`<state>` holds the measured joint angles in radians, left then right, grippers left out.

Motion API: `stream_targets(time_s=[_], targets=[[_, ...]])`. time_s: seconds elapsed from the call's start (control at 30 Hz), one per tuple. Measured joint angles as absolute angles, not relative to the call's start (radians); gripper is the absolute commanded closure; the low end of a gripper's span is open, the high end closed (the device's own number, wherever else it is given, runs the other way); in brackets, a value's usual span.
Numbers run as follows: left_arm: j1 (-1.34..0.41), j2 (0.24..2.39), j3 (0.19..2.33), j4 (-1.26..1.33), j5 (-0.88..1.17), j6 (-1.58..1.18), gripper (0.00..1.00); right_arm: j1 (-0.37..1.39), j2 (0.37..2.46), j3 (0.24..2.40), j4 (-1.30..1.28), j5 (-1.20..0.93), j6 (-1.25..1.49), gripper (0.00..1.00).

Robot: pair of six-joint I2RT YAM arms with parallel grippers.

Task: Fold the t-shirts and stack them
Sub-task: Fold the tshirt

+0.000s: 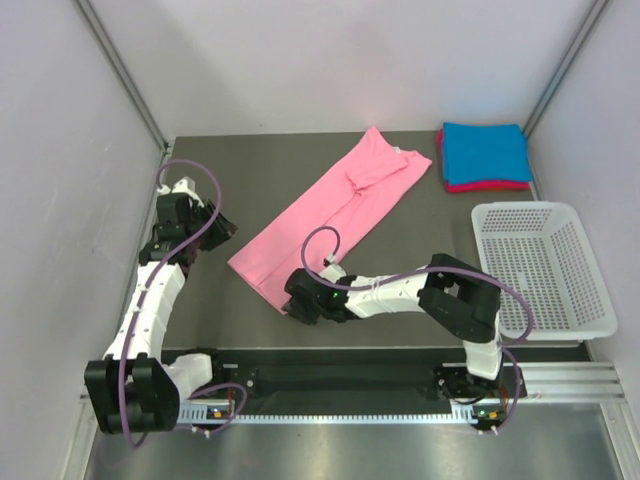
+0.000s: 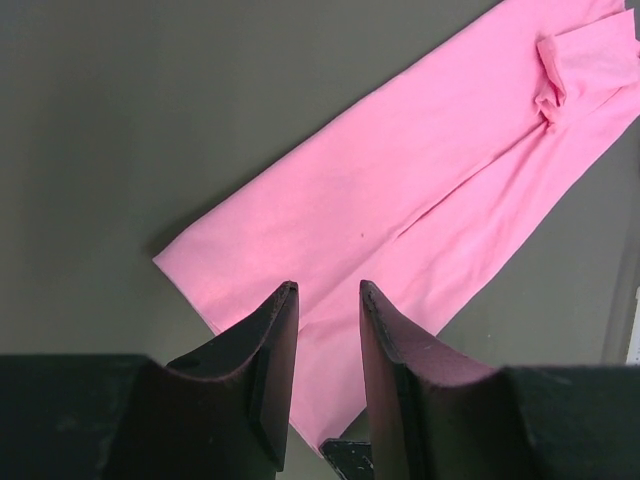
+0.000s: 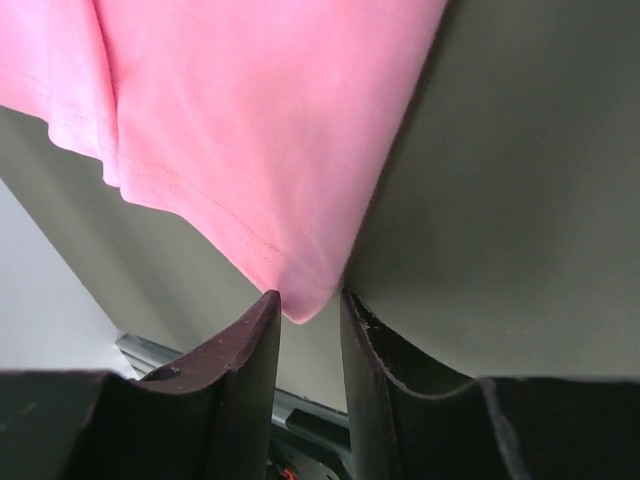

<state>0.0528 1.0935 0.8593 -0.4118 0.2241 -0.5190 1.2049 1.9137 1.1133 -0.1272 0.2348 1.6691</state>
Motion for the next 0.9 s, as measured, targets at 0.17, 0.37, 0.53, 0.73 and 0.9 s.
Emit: stream_targets(time_s=[0.17,0.37,0.53,0.73,0.9], targets=[[0.053,1.091,0.859,-0.412,0.224,-0.516,0.64,1.215,1.935,1.141,-0.135,0.235,1.674,0.73],[0.053,1.088,0.859,-0.412,0.227,-0.516,0.64,1.229,1.939,1.142,-0.146,0.234,1.695,0.82],[0.053,1.088,0.859,-0.411,0.252,-0.513,0.64,1.23,1.945,1.148,-0.153,0.235,1.698,0.87],[0.053,1.082,0.859,-0.411,0.282,-0.504,0.64,1.23,1.958,1.161,-0.15,0.238,1.698,0.86],[0.053,1.069,0.859,-0.411,0.292,-0.499,0.64,1.23,1.958,1.161,-0.146,0.24,1.703,0.87]])
